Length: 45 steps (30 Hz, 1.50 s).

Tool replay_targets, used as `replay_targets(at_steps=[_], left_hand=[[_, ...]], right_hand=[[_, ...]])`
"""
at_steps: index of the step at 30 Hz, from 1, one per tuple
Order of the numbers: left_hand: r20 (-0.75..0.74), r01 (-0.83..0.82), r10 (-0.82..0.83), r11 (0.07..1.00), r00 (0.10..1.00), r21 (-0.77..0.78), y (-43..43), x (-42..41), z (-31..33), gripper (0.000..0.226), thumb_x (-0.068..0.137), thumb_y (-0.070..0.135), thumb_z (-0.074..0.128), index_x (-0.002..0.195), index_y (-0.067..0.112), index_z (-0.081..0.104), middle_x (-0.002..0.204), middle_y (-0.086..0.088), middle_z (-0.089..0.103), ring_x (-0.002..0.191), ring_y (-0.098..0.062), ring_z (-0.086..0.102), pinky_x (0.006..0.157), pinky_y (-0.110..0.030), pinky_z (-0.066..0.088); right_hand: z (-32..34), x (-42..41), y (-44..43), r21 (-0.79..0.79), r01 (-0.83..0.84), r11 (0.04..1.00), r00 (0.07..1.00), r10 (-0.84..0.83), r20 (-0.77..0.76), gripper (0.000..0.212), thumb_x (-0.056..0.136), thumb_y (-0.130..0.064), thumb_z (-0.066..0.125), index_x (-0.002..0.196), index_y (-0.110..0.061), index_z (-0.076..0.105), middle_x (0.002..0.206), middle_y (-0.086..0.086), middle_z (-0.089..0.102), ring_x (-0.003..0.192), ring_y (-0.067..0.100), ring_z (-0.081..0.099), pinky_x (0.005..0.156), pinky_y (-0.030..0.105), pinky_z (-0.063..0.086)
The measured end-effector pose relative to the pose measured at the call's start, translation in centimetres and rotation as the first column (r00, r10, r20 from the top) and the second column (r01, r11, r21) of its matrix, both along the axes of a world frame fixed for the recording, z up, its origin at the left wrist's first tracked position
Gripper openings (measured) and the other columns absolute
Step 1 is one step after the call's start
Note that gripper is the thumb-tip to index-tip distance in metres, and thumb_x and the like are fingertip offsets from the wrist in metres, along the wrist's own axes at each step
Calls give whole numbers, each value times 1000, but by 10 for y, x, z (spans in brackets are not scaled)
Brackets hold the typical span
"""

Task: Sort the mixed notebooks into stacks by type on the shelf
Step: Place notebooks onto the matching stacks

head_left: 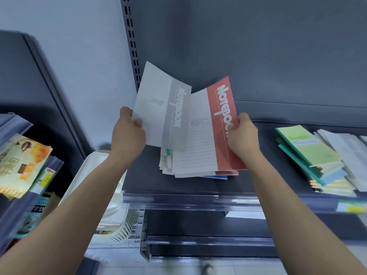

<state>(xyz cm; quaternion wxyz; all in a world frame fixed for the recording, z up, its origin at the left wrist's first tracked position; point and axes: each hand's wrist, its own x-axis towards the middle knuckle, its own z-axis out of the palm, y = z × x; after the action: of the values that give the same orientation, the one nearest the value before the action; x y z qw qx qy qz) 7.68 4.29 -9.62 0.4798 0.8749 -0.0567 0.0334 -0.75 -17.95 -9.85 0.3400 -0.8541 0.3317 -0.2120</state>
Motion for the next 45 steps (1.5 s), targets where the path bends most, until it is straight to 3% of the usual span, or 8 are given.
replay_targets(at_steps=[4,9,15,19,23,32,40,45], left_hand=[[43,114,-111,991,993,-77,-27,-6,7,7,97,4,35,99,10,34,73,5,43,61,-14,40,52,-30,33],[101,265,-252,953,963,-149,-76,-24,11,8,96,4,36,92,9,32,70,0,42,64,-21,40,58,-37,37],[120,321,-305,935,945,-149,-139,-63,25,4,99,7,34,99,11,36,75,4,46,66,-17,44,64,-34,38],[153,323,-301,934,941,-150,-186,-85,31,1,99,10,36,98,11,36,90,-5,52,77,-22,47,62,-35,42],[163,341,-314,923,935,-176,-251,-116,31,1,101,13,35,100,13,36,99,0,52,83,-15,50,49,-19,36],[178,245,-212,950,961,-193,-362,-169,32,5,98,4,37,97,9,35,77,12,47,66,-7,45,58,-26,40],[144,155,-127,968,981,-199,-362,-174,29,8,97,2,38,97,10,36,81,12,50,69,-6,49,58,-27,43],[108,199,-181,960,978,-197,-380,-176,22,7,97,2,37,97,10,36,81,14,49,70,-6,48,56,-22,41]], right_hand=[[19,-26,-19,-60,89,994,989,-81,122,19,95,-10,43,112,-4,46,110,14,62,91,29,55,72,31,40],[35,-73,-52,-84,198,977,963,-178,204,19,95,-10,44,114,-4,48,112,10,63,93,26,57,75,27,40],[42,-128,-105,-88,303,949,922,-268,280,18,94,-8,45,111,-6,49,102,2,61,88,20,54,75,27,41],[45,-154,-146,-92,313,945,910,-270,315,14,95,-9,46,109,-6,49,95,-5,55,84,17,52,73,25,39],[43,-184,-206,-89,309,947,909,-267,320,14,95,-9,46,108,-7,48,93,-4,56,84,17,53,72,25,39],[54,-228,-337,-83,291,953,914,-251,320,14,94,-8,46,108,-6,48,94,-3,55,85,16,52,73,25,39],[44,-212,-351,-57,163,985,950,-141,280,12,95,-10,46,106,-6,47,100,2,59,84,18,55,59,20,38],[41,-222,-355,-79,188,979,950,-161,268,11,95,-9,46,105,-7,48,98,0,59,83,20,55,69,24,38]])
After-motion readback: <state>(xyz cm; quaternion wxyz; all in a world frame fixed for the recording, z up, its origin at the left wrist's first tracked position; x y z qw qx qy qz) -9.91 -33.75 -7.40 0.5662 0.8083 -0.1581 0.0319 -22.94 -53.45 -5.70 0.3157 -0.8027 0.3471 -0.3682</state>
